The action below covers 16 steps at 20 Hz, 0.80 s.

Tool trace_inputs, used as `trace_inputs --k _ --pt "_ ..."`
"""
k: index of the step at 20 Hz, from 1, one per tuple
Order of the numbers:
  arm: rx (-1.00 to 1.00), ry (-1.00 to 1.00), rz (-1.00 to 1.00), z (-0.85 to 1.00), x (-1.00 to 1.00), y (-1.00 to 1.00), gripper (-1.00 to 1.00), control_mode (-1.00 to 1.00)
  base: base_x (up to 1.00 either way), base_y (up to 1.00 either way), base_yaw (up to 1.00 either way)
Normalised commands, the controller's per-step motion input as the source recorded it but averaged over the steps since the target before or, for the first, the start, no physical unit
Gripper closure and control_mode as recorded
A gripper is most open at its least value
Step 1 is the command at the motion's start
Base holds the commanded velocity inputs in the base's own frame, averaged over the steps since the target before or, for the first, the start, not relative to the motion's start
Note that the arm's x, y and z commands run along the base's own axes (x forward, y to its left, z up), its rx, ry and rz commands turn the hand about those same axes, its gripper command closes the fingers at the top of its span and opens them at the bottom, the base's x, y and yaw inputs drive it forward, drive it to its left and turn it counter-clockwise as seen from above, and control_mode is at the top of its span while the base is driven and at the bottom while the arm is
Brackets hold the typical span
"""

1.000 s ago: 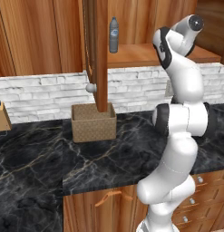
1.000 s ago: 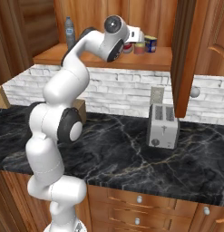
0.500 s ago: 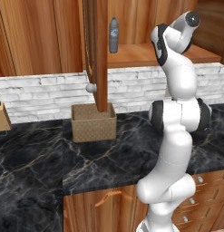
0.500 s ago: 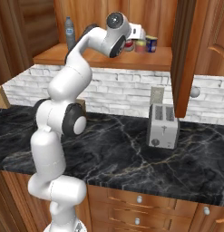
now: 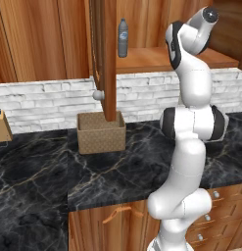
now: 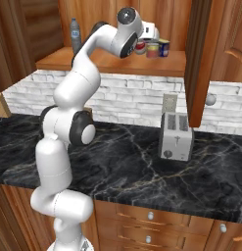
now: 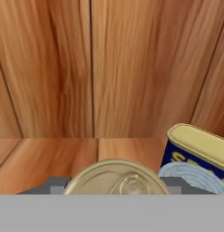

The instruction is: Pick the cans from the counter and place them in their designated side in the cabinet.

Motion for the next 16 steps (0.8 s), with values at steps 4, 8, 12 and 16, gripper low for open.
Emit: trace_inputs --k 4,8,12,16 --pt "-0.02 0.0 0.0 -0.04 0.0 0.0 -1.0 -1.0 0.0 0.0 0.0" --pt "-0.02 0.0 0.0 -0.08 0.0 0.0 -1.0 -1.0 0.0 0.0 0.0" --pt "-0.02 0.0 0.0 -0.09 0.0 0.0 -1.0 -1.0 0.0 0.0 0.0" --pt "-0.02 0.0 0.0 -0.11 0.03 0.0 -1.0 -1.0 0.0 0.0 0.0"
